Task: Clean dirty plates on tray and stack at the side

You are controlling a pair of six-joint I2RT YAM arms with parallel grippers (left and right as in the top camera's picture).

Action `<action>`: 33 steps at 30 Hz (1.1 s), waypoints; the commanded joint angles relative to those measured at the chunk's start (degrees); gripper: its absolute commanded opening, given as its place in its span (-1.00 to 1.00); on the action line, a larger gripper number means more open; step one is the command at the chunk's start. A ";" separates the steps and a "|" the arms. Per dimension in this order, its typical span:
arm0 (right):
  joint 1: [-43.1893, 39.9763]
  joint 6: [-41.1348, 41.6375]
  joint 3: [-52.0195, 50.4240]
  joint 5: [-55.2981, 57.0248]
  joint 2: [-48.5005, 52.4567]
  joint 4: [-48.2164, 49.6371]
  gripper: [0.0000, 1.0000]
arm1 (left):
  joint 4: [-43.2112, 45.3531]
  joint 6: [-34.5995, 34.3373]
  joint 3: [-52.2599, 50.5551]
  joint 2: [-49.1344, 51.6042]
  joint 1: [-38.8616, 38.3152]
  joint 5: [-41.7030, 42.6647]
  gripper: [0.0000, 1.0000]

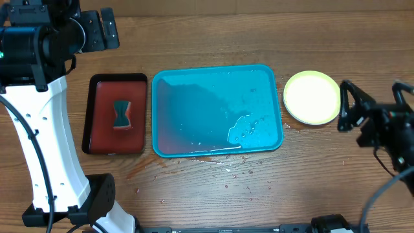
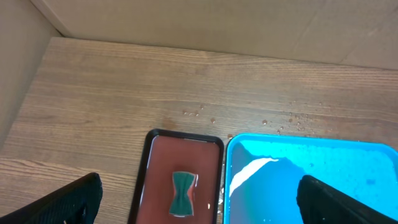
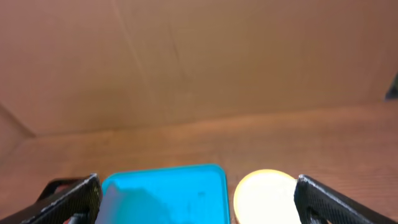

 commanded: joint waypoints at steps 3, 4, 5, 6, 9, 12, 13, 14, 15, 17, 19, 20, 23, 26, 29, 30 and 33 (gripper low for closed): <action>-0.87 -1.73 -16.28 1.44 -1.86 12.46 1.00 | 0.04 -0.79 0.11 0.35 -0.09 0.09 0.99; -0.87 -1.66 -20.20 1.38 -3.10 15.98 1.00 | 0.02 -0.79 0.11 0.35 -0.07 0.09 0.99; -0.87 -1.66 -24.70 0.94 -4.72 19.98 1.00 | 0.02 -0.79 0.11 0.35 -0.07 0.07 1.00; -0.85 -1.66 -28.61 0.39 -6.25 23.54 1.00 | 0.02 -0.79 0.11 0.35 -0.07 0.07 1.00; -0.85 -1.66 -40.89 -0.17 -11.76 35.08 1.00 | 0.02 -0.79 0.11 0.35 -0.07 0.09 0.99; -0.85 -1.66 -51.95 -0.74 -18.03 44.09 1.00 | 0.02 -0.79 0.11 0.35 -0.07 0.07 1.00; -0.85 -1.64 -55.21 -0.76 -20.20 46.31 1.00 | 0.02 -0.79 0.11 0.35 -0.07 0.07 1.00; -0.85 -1.60 -58.42 -0.85 -22.38 48.33 1.00 | 0.02 -0.79 0.11 0.35 -0.07 0.07 1.00; -0.85 -1.55 -61.94 -1.44 -24.87 50.49 1.00 | 0.02 -0.79 0.11 0.35 -0.07 0.07 1.00; -0.85 -1.44 -67.52 -2.58 -29.03 53.83 1.00 | 0.02 -0.79 0.11 0.35 -0.07 0.09 0.99; -0.85 -1.44 -72.57 -3.45 -32.85 56.70 1.00 | 0.02 -0.79 0.11 0.35 -0.07 0.07 1.00; -0.85 -1.42 -74.86 -3.87 -34.67 57.92 1.00 | 0.04 -0.79 0.11 0.35 -0.07 0.07 1.00; -0.85 -1.42 -81.40 -5.16 -39.69 61.83 1.00 | -0.20 -0.79 0.11 0.35 -0.07 0.07 1.00; -0.79 -1.42 -87.08 -5.31 -43.93 65.26 1.00 | -0.20 -0.79 0.11 0.35 -0.07 0.07 1.00; -0.79 -1.42 -91.08 -5.77 -47.39 67.30 1.00 | -0.20 -0.79 0.11 0.35 -0.04 0.07 0.99; -0.66 -1.42 -92.15 -5.95 -48.39 67.60 1.00 | -0.26 -0.79 0.11 0.35 -0.07 0.07 1.00; -0.52 -1.49 -92.74 -6.29 -51.01 64.85 1.00 | -0.31 -0.79 0.11 0.35 -0.04 0.07 0.99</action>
